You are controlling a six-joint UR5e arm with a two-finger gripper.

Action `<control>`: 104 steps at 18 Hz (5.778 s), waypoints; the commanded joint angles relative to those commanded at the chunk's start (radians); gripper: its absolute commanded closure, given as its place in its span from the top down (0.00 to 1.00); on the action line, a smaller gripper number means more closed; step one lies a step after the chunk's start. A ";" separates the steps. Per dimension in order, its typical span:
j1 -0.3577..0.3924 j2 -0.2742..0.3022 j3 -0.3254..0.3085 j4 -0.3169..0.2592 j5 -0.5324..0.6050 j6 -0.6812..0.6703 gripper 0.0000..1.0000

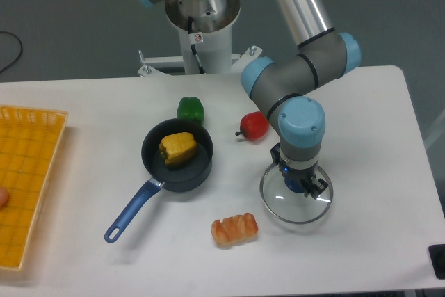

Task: Close the pot lid
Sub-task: 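Hold the glass lid by its knob with the gripper above the table, then carry the glass lid over to the dark blue saucepan, then lower the glass lid onto the saucepan rim and settle it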

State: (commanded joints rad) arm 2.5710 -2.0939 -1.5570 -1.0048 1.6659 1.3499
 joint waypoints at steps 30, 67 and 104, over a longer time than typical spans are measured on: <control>-0.041 0.100 0.005 -0.098 -0.003 -0.035 0.58; -0.328 0.238 -0.043 -0.302 -0.034 -0.305 0.58; -0.396 0.276 -0.170 -0.212 0.008 -0.314 0.58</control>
State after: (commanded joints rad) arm 2.1752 -1.8178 -1.7272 -1.2165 1.6736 1.0354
